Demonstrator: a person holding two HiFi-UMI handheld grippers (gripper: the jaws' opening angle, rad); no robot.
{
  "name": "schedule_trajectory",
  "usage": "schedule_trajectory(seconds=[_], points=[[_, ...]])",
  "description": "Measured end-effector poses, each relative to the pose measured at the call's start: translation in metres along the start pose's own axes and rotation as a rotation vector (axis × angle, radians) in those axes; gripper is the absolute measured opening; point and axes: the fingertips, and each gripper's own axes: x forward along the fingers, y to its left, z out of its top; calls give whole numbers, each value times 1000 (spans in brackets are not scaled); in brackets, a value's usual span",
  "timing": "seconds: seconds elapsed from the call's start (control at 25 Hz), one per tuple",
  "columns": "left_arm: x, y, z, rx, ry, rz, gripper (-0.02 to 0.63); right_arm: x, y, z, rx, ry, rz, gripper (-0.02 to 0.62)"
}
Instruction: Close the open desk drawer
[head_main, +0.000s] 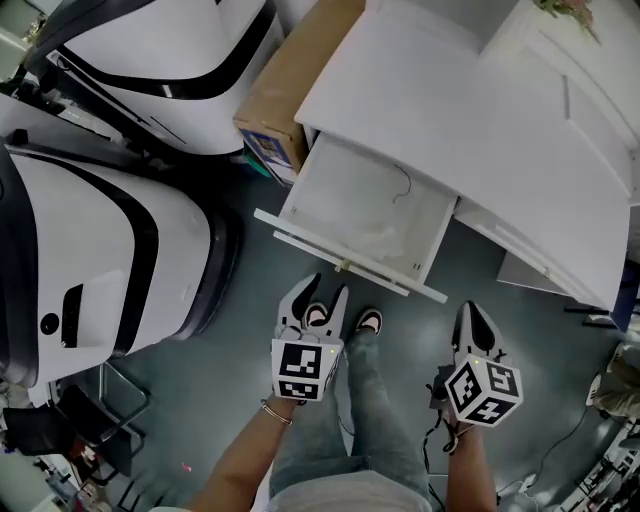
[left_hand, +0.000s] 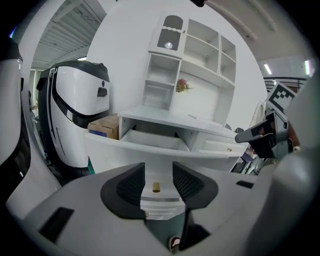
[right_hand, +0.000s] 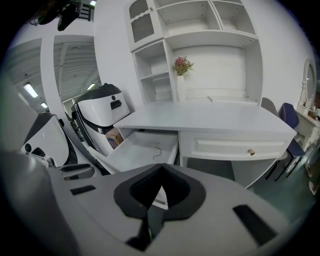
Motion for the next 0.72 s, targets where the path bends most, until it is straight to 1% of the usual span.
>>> schedule_trajectory(seconds=[0.24, 0.6, 0.72], points=[[14, -7, -11, 36, 13, -8, 176, -5, -13, -23, 18, 38, -30, 6], [35, -7, -10, 95, 21, -5, 183, -5, -28, -32, 54, 52, -58, 6], [39, -6, -7, 126, 17, -7, 184, -5, -32, -34, 69, 54, -68, 6]])
